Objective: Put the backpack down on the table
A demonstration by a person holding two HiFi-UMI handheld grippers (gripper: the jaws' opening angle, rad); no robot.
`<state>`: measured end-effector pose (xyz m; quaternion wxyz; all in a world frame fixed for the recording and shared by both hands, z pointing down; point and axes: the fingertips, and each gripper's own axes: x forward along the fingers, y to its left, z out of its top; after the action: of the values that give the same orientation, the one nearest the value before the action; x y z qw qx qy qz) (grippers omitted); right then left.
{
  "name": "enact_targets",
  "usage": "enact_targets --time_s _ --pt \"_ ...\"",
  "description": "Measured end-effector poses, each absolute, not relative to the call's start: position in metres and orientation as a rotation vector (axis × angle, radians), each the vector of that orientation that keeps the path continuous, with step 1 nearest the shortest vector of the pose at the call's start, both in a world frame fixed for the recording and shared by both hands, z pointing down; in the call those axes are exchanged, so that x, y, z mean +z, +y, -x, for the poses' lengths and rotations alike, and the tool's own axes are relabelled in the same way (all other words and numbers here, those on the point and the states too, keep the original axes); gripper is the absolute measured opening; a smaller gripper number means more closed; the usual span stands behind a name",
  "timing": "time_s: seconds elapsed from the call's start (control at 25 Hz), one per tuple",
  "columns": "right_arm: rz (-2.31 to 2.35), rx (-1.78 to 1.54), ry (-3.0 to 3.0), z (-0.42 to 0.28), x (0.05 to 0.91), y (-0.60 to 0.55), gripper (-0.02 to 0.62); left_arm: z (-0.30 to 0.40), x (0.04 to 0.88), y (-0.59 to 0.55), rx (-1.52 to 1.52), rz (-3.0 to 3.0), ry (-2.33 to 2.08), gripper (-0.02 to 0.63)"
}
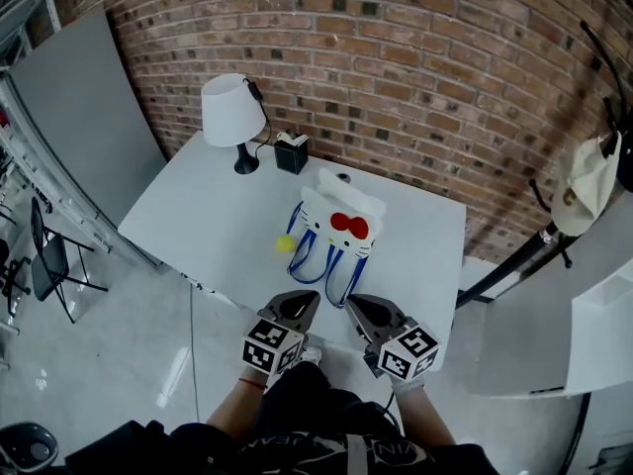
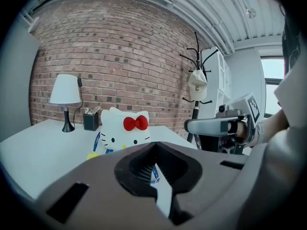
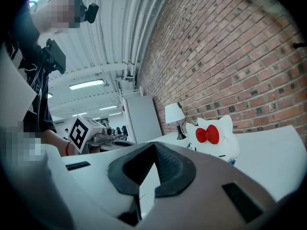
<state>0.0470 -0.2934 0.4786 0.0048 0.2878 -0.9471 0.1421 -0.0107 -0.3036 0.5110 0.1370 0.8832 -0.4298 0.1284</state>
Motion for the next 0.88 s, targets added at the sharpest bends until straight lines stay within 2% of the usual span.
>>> enact_targets --time_s 0.88 --pt "-0.773 0.679 -3.08 -0.016 0.494 -0.29 0.0 0.041 0.513 -0.283 0.553 -2.468 -1.344 0.004"
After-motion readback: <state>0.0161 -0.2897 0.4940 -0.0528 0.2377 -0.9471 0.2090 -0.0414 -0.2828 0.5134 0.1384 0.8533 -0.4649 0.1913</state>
